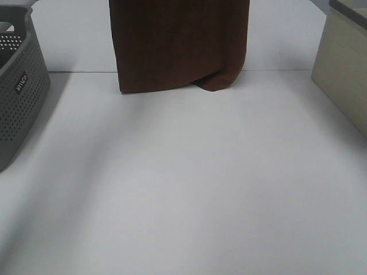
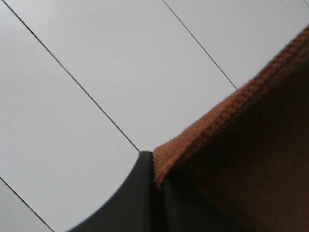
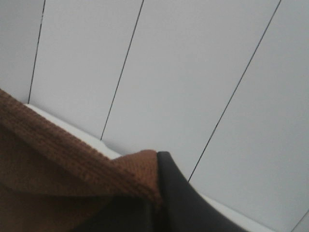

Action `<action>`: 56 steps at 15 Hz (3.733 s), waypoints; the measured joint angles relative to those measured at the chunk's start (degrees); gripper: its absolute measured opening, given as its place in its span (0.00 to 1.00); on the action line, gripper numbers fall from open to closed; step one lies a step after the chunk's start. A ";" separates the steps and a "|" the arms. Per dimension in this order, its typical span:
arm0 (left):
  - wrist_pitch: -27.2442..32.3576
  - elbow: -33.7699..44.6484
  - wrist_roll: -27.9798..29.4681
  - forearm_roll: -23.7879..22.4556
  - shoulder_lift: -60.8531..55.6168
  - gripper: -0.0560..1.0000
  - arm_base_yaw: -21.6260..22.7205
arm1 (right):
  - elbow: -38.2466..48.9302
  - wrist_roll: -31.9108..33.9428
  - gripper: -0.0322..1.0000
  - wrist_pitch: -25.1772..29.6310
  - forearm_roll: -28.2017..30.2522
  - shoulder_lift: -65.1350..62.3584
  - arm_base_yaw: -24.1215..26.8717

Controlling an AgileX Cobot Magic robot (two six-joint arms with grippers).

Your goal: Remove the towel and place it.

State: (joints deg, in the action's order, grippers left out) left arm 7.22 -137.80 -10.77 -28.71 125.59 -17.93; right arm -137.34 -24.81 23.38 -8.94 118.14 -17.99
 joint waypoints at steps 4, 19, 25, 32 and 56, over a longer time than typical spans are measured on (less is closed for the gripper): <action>39.02 0.00 -3.61 16.67 -0.11 0.05 -2.58 | 0.00 3.72 0.04 20.51 -1.89 0.00 0.00; 61.25 25.32 9.97 21.72 -28.25 0.05 -5.56 | 16.39 10.66 0.04 46.41 -6.93 -16.90 -0.63; 59.93 48.70 13.46 23.32 -44.69 0.05 -13.35 | 42.91 10.66 0.04 46.41 -8.59 -35.70 -0.63; 58.73 65.37 13.12 33.00 -54.09 0.05 -15.41 | 64.06 10.66 0.04 46.29 -10.08 -48.87 -1.03; 57.01 94.71 5.39 54.49 -41.42 0.05 -24.01 | 100.15 13.12 0.04 46.12 -16.62 -49.68 -0.80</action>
State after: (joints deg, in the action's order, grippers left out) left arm 64.23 -43.09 -5.39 25.78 84.17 -41.94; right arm -37.18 -11.69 69.50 -25.55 68.47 -18.79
